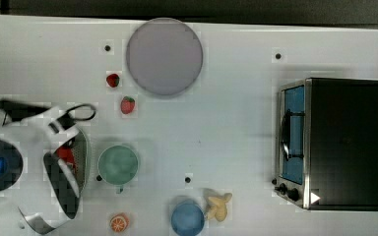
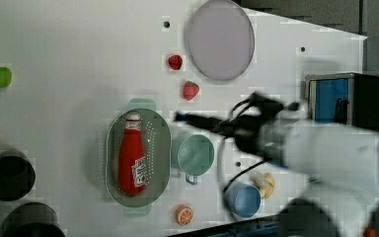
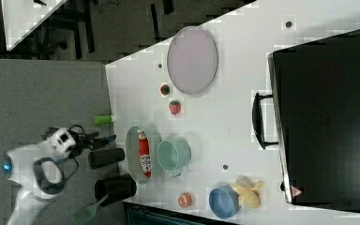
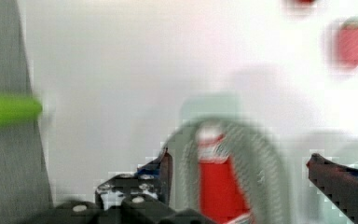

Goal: Pick Ketchup from the table and place it in strainer.

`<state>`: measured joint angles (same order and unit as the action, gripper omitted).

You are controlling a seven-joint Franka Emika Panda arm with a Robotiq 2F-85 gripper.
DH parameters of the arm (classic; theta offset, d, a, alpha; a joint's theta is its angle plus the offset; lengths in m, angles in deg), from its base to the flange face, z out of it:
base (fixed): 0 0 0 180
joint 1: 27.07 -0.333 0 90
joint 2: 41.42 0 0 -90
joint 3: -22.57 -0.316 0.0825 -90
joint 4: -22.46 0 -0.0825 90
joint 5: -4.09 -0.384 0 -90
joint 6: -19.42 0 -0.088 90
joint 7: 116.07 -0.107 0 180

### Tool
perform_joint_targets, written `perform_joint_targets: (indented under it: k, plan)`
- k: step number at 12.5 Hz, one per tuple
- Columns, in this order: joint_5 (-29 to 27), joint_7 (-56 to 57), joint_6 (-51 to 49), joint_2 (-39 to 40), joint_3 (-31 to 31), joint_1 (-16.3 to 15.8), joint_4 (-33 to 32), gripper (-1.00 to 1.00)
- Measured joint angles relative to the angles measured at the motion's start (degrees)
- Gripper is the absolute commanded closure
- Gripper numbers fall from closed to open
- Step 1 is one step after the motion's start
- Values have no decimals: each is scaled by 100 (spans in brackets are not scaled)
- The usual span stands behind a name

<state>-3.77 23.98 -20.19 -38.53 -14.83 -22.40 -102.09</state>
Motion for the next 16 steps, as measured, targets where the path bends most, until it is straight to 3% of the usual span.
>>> perform_joint_targets:
  k: [2, 6, 9, 12, 16]
  plan:
    - [-171, -14, -876, -400, 512, 287, 392, -100]
    - [-154, -26, -2670, -490, 1929, 821, 1376, -100]
    - [421, -32, -3873, -502, 2805, 1300, 1958, -100]
    - [900, -77, -4005, -489, 3053, 1634, 2434, -100]
    - [942, -384, -4222, -594, 2810, 1532, 2440, -100]
